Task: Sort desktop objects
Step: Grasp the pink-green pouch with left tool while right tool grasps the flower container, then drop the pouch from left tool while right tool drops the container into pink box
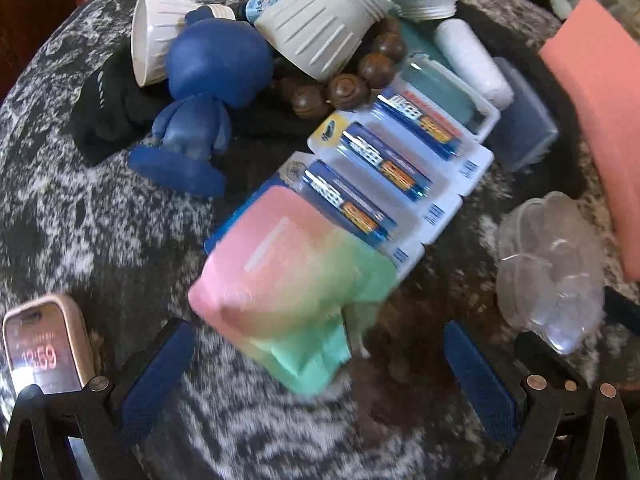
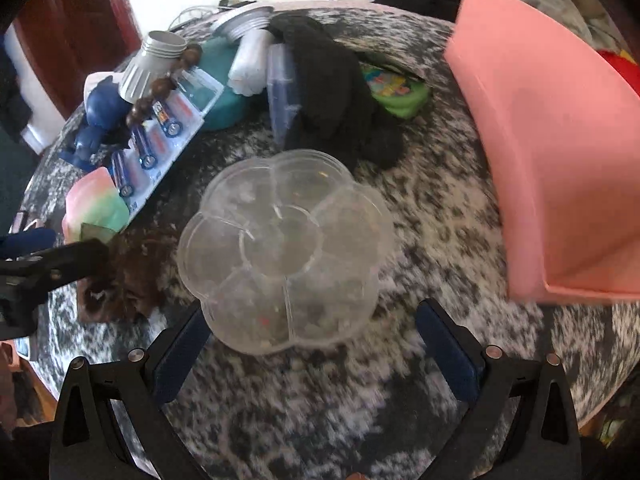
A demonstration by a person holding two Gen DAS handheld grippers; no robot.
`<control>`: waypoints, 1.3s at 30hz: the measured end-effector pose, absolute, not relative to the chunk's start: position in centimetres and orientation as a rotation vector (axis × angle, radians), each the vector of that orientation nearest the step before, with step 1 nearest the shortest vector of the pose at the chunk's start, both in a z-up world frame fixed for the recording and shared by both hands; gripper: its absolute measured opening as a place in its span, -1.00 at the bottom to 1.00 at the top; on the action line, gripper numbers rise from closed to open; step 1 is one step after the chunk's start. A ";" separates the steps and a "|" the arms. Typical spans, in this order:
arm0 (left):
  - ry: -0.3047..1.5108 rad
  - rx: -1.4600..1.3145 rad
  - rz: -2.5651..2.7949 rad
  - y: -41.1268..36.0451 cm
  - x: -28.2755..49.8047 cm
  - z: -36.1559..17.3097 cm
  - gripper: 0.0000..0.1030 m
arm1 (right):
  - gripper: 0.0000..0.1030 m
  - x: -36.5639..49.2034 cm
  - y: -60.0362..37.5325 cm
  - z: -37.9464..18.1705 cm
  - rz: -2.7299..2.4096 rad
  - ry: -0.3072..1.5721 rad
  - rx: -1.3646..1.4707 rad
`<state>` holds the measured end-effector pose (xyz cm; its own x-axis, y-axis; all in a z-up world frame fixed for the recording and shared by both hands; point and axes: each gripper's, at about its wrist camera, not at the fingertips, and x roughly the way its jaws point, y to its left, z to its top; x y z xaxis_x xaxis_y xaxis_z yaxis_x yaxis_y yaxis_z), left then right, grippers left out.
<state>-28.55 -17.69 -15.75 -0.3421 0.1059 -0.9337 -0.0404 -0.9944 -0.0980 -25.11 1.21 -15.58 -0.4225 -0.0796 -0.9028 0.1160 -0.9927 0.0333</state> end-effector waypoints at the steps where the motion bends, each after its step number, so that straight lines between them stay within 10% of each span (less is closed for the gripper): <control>1: -0.075 -1.760 2.504 -17.6 -29.0 -16.0 0.99 | 1.00 -25.4 1.0 -15.6 -2.551 0.061 1.615; 10: -0.041 -1.821 2.539 -17.5 -30.5 -17.3 0.98 | 1.00 -26.8 0.3 -16.3 -2.569 0.125 1.535; 17: -0.123 -1.812 2.565 -18.4 -28.8 -15.7 0.50 | 0.90 -26.9 0.7 -15.7 -2.539 0.068 1.512; 39: -0.175 -1.208 2.790 -14.6 -19.1 3.8 0.47 | 0.90 -16.9 5.8 1.2 -2.658 -0.052 1.054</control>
<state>-19.10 -14.64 3.75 -0.6813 0.1336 -0.7197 -0.0425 -0.9888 -0.1433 -16.89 5.83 1.16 -0.6941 -0.2716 -0.6667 0.2451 -0.9599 0.1359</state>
